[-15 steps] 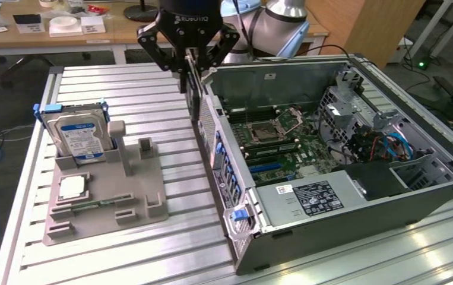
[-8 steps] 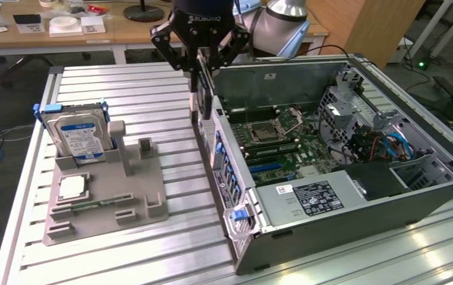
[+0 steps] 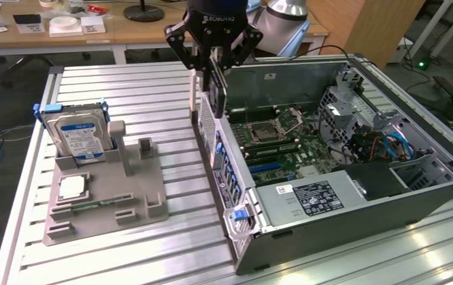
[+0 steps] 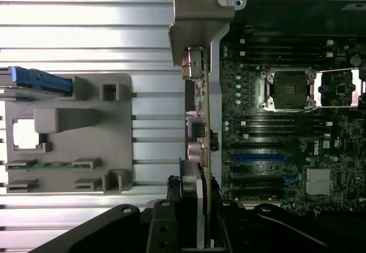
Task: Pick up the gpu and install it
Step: 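Pick up the gpu and move the gpu toward the slot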
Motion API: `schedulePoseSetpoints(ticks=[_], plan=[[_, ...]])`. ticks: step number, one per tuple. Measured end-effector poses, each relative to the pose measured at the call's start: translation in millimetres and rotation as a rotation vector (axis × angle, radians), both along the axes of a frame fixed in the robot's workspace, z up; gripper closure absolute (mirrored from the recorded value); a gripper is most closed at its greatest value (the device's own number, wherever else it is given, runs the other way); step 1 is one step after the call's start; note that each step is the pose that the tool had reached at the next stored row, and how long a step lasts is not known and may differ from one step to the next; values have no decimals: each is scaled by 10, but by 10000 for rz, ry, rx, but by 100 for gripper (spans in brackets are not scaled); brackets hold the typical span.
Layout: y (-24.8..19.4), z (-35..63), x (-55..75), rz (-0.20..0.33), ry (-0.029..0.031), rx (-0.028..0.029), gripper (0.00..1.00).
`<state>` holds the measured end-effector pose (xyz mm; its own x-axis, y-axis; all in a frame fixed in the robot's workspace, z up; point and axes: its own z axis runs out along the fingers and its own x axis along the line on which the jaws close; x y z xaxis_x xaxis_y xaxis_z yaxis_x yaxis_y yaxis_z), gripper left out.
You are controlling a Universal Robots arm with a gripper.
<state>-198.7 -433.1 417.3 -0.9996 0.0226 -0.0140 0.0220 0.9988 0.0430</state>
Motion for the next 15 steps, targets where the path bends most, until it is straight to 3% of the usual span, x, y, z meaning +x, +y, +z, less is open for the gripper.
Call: schedulePoseSetpoints(ticks=[15], plan=[[0,-2,366,-1,0,0,72]])
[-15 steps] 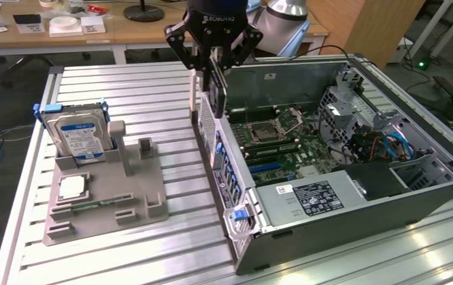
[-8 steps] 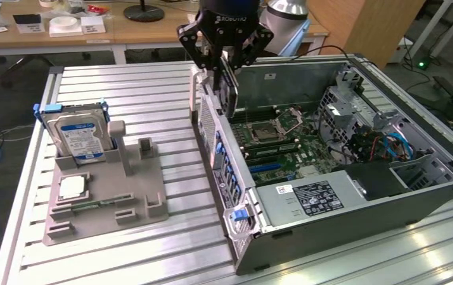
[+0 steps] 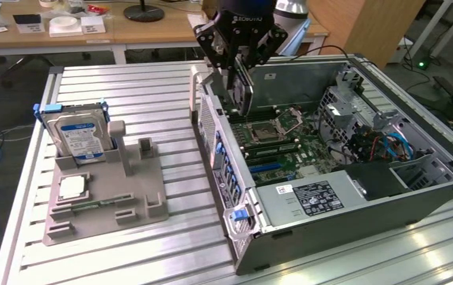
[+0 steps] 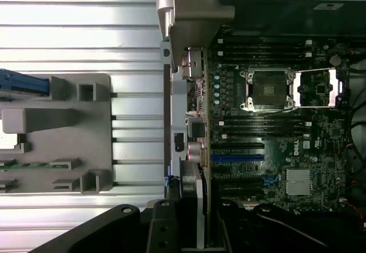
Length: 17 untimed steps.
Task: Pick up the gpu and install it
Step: 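Pick up the gpu and move the gpu toward the slot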
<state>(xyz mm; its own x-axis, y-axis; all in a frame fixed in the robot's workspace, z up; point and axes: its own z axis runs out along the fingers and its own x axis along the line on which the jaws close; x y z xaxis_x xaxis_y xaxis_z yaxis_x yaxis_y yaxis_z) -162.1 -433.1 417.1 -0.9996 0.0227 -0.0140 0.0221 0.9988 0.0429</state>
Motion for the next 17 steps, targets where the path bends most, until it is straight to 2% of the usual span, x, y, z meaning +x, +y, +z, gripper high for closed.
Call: schedulePoseSetpoints(ticks=[17], plan=[[0,-4,450,-1,0,1,72]])
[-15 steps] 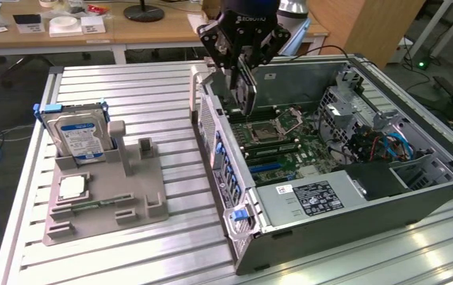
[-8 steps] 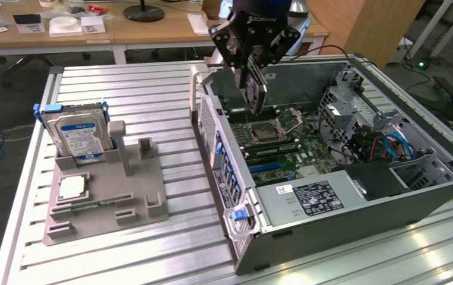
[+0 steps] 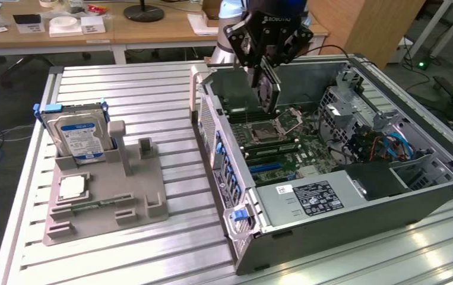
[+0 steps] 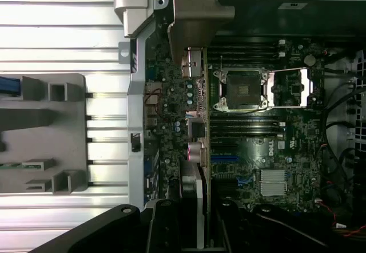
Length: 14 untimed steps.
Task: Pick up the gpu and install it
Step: 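Pick up the gpu and move the gpu toward the slot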
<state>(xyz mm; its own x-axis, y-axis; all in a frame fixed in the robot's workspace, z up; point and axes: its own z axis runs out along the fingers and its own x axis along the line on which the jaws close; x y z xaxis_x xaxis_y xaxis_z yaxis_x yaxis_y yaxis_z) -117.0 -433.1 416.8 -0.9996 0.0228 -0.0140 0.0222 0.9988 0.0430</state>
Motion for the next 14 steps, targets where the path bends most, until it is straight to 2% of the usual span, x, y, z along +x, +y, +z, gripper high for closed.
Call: schedulePoseSetpoints(ticks=[14], plan=[[0,-5,420,0,3,1,72]])
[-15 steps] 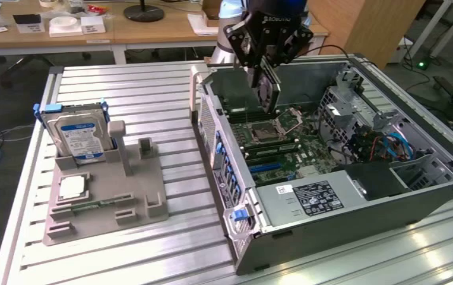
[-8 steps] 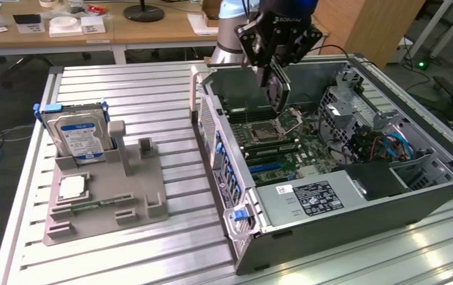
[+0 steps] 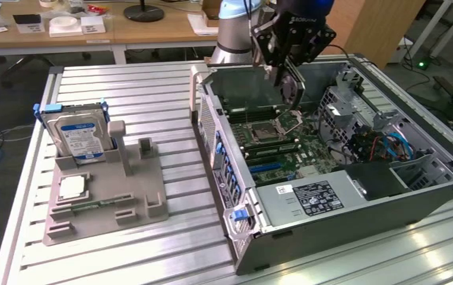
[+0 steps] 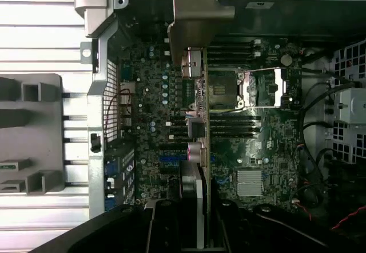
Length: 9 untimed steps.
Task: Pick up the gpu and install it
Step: 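Pick up the gpu and move the gpu toward the slot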
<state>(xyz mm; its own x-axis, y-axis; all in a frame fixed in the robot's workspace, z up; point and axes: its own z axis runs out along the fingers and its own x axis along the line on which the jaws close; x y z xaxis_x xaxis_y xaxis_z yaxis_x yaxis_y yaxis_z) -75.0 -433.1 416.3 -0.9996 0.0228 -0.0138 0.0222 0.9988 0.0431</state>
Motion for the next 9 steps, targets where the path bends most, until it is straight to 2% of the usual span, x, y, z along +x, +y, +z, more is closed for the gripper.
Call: schedulePoseSetpoints(ticks=[3,4,5,9], plan=[[0,-1,129,2,11,0,72],[0,-2,234,0,40,0,72],[-1,-2,281,0,51,0,72],[0,-2,282,1,50,0,72]])
